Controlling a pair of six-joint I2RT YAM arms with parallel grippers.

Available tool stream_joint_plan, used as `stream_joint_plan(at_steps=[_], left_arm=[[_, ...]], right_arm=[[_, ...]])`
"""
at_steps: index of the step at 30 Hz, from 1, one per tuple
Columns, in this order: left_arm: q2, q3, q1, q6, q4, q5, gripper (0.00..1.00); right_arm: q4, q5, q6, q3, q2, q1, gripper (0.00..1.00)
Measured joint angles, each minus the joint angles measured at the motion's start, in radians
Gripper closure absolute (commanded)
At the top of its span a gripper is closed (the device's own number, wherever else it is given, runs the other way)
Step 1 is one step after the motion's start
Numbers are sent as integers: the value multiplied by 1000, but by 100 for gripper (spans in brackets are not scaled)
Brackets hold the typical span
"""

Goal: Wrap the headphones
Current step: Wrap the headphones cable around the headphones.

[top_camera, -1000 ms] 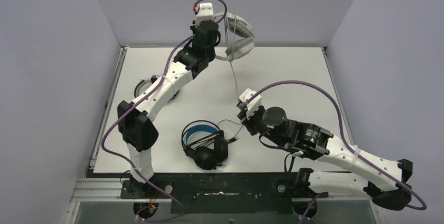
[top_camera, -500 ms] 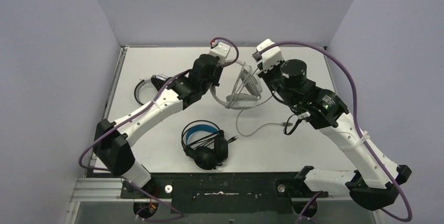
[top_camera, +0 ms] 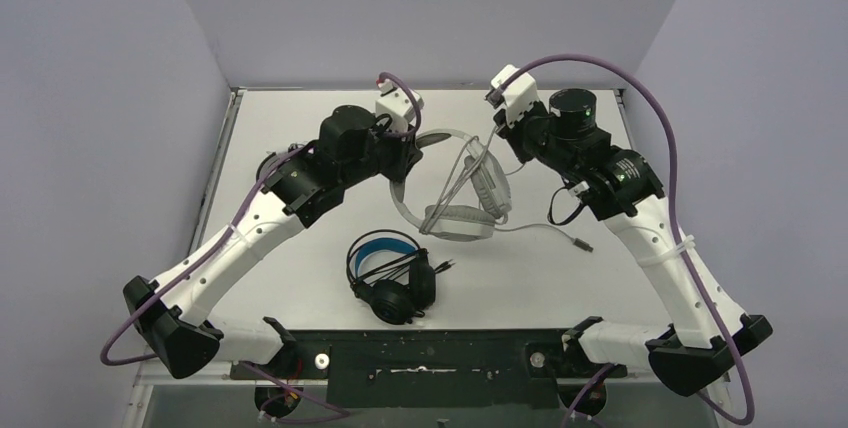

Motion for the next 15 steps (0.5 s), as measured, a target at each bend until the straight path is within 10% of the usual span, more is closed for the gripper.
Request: stream_joint_plan(at_steps=[15], left_arm=[[-23,0,0,-138,-127,198,100]], right_arm=[[165,-208,109,-187,29,-37,79]])
